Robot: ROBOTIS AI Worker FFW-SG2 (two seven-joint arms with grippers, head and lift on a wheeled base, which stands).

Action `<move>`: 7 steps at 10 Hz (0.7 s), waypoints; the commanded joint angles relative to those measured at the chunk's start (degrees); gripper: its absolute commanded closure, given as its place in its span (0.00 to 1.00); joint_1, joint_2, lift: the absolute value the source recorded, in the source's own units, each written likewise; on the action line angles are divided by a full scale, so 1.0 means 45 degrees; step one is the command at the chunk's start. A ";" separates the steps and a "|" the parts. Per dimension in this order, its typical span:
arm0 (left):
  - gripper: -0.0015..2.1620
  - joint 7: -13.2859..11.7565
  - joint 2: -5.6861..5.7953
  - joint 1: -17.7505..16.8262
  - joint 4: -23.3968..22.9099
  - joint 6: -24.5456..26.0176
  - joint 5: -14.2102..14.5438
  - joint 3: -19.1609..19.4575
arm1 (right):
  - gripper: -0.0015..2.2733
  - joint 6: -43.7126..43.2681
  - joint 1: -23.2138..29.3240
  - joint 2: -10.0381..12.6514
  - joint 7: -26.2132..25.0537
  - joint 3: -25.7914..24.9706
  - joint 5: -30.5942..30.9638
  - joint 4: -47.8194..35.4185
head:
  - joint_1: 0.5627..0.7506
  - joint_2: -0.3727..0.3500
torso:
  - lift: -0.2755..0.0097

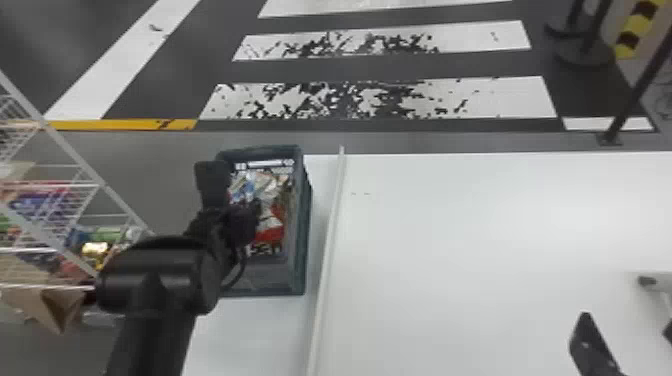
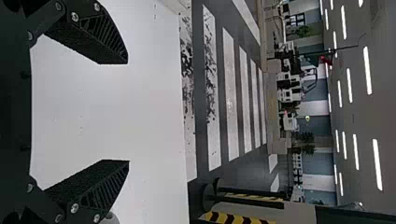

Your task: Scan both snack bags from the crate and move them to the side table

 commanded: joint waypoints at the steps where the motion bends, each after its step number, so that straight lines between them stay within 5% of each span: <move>1: 0.88 0.0161 -0.0016 0.0308 -0.0770 0.0069 0.0067 -0.0037 | 0.08 0.0000 0.0003 0.0001 0.0000 -0.0024 -0.0096 0.0000 | 0.70 0.76 | 0.86; 5: 0.87 0.1137 0.0023 0.0992 -0.2176 0.0655 -0.0577 -0.0057 | 0.08 -0.0117 0.0022 -0.0038 0.0000 -0.0141 -0.0311 0.0000 | 0.70 0.76 | 0.86; 7: 0.88 0.1196 0.0023 0.1382 -0.3250 0.0773 -0.0284 0.0100 | 0.08 -0.0195 0.0042 -0.0038 0.0000 -0.0160 -0.0370 -0.0019 | 0.70 0.78 | 0.86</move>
